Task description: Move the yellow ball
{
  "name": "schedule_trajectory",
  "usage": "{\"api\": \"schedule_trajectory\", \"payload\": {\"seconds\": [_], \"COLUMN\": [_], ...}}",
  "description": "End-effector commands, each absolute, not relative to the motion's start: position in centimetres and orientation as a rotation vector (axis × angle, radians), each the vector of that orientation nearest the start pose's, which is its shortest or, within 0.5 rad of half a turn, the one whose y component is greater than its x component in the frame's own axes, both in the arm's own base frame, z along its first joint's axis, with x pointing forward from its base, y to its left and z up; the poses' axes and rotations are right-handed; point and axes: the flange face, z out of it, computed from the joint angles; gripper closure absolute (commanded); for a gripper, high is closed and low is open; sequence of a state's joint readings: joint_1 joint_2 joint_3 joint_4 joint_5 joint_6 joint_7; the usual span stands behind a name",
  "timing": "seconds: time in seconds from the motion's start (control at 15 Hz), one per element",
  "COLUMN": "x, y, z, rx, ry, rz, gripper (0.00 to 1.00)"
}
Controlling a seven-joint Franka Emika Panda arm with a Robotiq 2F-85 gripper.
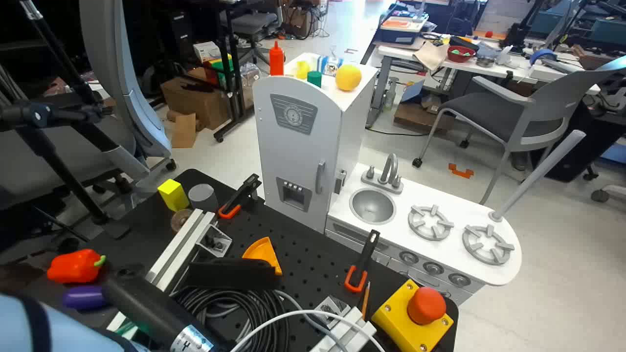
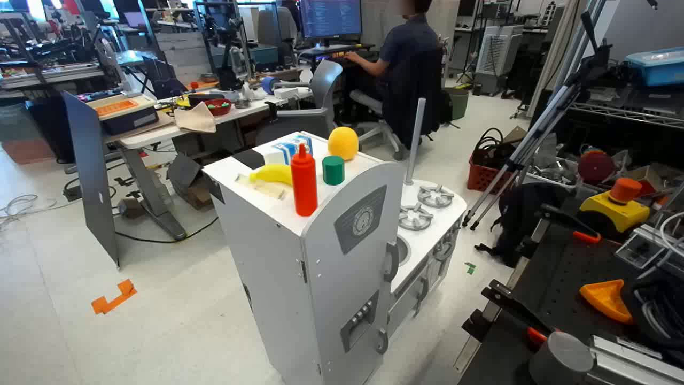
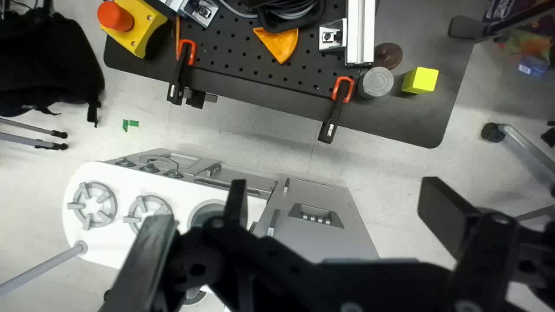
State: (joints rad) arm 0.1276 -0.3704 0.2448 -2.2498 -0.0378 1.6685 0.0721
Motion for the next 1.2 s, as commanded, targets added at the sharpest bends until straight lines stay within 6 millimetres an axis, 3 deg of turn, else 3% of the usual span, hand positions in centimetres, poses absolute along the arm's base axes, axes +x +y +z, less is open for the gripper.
{"api": "schedule_trajectory", "payload": {"seconds": [0.0, 0.8, 0.93, 1.13], "x": [38.9, 39.2, 39.8, 42.3], "y": [15.6, 15.4, 14.4, 12.0], "z": [49.3, 49.2, 49.2, 48.9], "rx": [-3.262, -3.260, -3.244, -3.191], "ry": [-0.463, -0.465, -0.451, -0.393], "rz": [0.314, 0.311, 0.284, 0.235], "gripper": [0.00, 0.00, 0.00, 0.00]}}
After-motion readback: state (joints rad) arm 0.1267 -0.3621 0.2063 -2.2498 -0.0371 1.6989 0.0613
